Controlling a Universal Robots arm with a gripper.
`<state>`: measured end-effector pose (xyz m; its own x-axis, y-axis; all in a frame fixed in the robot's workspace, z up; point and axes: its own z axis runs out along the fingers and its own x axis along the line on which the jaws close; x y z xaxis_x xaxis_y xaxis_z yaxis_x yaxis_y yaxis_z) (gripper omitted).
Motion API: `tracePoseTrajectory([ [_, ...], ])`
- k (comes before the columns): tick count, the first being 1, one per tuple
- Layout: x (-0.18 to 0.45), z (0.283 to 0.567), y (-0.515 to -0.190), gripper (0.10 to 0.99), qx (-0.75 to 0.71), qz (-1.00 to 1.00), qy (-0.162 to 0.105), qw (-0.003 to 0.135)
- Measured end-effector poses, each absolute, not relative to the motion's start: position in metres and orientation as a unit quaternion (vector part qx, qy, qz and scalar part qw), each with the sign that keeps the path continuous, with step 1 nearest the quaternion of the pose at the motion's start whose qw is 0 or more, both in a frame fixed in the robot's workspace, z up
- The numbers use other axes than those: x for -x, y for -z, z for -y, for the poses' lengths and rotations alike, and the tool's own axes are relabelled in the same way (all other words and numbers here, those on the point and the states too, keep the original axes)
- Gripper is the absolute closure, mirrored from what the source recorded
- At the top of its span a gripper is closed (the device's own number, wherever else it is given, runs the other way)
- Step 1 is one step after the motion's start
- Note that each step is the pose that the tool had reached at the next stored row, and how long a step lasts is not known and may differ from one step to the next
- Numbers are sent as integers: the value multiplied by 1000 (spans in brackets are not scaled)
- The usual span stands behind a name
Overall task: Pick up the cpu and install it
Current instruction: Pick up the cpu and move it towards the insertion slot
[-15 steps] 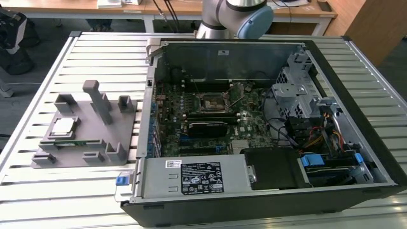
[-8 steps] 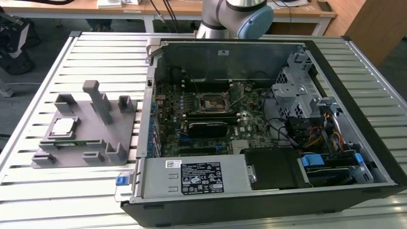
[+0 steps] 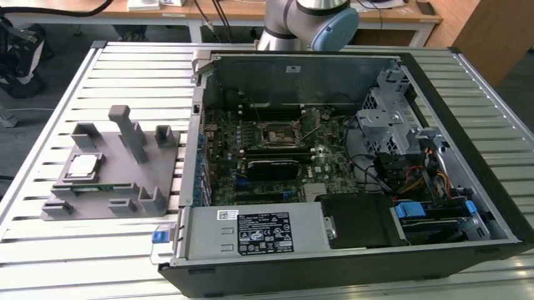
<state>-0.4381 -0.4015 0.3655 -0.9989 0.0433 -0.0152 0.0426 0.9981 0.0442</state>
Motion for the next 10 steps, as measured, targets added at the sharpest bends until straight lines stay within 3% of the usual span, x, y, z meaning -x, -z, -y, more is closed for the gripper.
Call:
tracePoseTrajectory([
  [5,438,404,-356,973,-16,-1000,-22,8],
  [8,438,406,-351,796,-9,-1000,-22,7],
  [9,438,406,-349,796,-7,-1000,-22,7],
  [10,438,406,-347,737,-4,-1000,-22,7],
])
